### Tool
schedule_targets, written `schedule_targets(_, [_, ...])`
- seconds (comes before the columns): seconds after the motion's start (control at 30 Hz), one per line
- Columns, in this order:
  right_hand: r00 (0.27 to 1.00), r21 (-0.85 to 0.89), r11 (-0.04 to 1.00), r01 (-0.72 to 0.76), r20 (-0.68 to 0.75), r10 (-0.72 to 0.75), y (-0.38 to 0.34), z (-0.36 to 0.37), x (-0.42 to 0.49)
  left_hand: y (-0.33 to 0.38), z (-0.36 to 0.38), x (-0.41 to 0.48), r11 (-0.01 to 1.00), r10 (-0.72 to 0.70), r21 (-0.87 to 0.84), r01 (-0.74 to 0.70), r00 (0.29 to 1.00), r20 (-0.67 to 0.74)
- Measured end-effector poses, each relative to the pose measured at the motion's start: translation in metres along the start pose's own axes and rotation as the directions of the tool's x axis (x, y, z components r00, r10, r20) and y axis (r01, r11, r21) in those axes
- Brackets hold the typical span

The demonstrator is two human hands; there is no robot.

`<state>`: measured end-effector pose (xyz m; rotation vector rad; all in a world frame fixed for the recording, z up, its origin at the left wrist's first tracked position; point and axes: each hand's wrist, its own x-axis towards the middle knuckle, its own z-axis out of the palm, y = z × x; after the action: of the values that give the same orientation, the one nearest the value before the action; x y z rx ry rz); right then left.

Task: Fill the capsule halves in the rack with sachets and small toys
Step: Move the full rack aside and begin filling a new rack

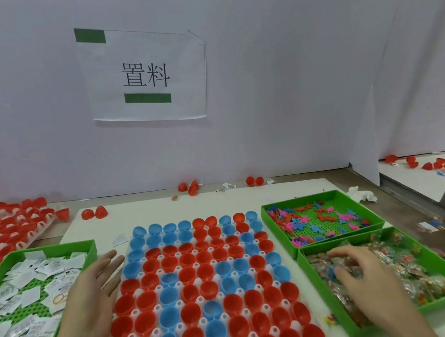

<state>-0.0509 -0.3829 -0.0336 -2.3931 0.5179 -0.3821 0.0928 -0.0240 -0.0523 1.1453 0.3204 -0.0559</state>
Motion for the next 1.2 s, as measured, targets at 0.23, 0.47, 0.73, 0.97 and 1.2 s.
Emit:
schedule_targets(0.23, [0.993,-0.275,0.961,0.013,0.116,0.02,0.012,-0.001,0.017,-0.003,0.008,-0.005,0.996,-0.035,-0.087,0.033,0.999,-0.013])
schedule_targets(0.47, [0.994,-0.201,0.98,-0.008,0.104,0.029,0.011,-0.004,0.022,0.003,0.015,-0.009,0.995,-0.063,-0.074,0.062,0.998,-0.023])
schedule_targets(0.73, [0.998,-0.129,0.992,0.013,0.058,-0.006,0.02,0.0,0.027,-0.002,0.023,-0.004,0.925,0.122,0.371,-0.087,0.99,-0.073])
schedule_targets(0.97, [0.993,-0.048,0.994,0.1,-0.052,-0.103,0.027,0.004,0.036,-0.003,0.017,-0.01,0.54,0.438,0.781,-0.313,0.897,0.057])
schedule_targets(1.2, [0.978,0.008,0.989,0.15,-0.147,-0.147,0.035,0.008,0.037,0.018,-0.001,-0.017,0.118,0.698,0.975,-0.189,0.714,0.054])
